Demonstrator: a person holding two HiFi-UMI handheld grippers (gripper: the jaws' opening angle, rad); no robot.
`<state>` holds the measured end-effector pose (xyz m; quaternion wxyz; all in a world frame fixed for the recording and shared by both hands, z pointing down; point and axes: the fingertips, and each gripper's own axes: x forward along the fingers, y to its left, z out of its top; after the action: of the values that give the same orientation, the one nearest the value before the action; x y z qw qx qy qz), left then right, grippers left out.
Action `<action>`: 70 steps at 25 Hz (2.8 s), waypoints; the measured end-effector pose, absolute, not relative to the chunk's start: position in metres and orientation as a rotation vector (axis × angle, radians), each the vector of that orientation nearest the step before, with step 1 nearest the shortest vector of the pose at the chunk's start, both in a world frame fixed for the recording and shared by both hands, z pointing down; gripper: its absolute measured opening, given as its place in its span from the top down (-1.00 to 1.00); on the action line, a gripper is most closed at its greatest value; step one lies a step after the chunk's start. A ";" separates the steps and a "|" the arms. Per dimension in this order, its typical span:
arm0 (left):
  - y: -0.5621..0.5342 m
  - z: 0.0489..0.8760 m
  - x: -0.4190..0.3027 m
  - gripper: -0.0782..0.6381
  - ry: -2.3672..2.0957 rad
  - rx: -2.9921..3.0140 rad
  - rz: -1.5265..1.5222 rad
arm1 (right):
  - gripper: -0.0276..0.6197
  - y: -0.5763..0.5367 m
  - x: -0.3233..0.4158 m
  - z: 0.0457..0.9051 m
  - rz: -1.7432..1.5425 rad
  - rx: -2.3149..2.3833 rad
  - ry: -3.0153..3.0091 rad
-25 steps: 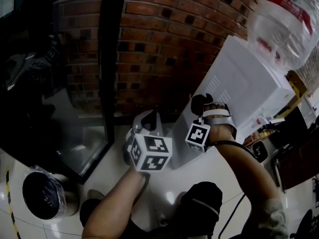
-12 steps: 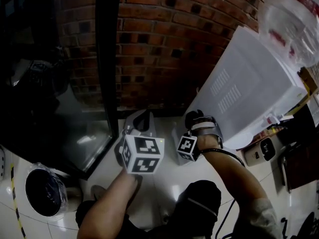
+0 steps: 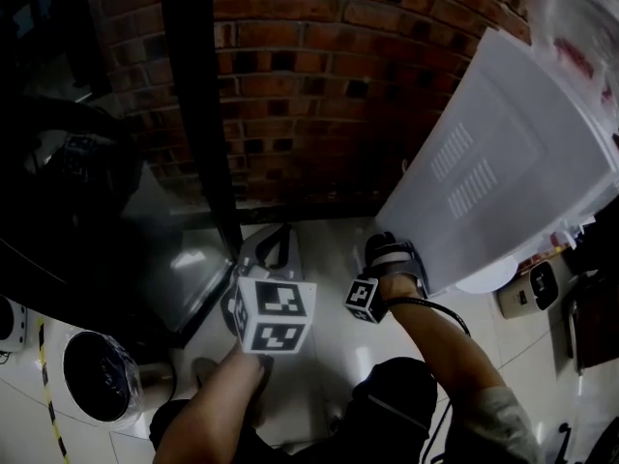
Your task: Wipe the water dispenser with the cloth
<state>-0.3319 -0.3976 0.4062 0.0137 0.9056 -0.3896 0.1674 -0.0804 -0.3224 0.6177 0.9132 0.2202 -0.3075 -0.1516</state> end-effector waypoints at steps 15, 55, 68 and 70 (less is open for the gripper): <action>-0.388 0.405 -0.336 0.78 -1.188 2.826 0.540 | 0.72 -0.319 -0.081 0.704 -0.251 0.370 -0.667; -0.311 0.316 -0.251 0.78 -0.973 3.048 0.135 | 0.71 -0.229 -0.129 0.084 -0.780 1.385 -0.404; -0.311 0.314 -0.254 0.78 -0.976 3.053 0.135 | 0.72 -0.237 -0.117 0.087 -0.782 1.364 -0.369; -0.312 0.316 -0.254 0.78 -0.976 3.050 0.142 | 0.72 -0.237 -0.114 0.104 -0.769 1.340 -0.378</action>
<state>-0.2543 -0.3124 0.3161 -0.0319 0.9510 -0.3043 0.0442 -0.1143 -0.2371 0.1045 0.7001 0.6016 -0.1698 -0.3451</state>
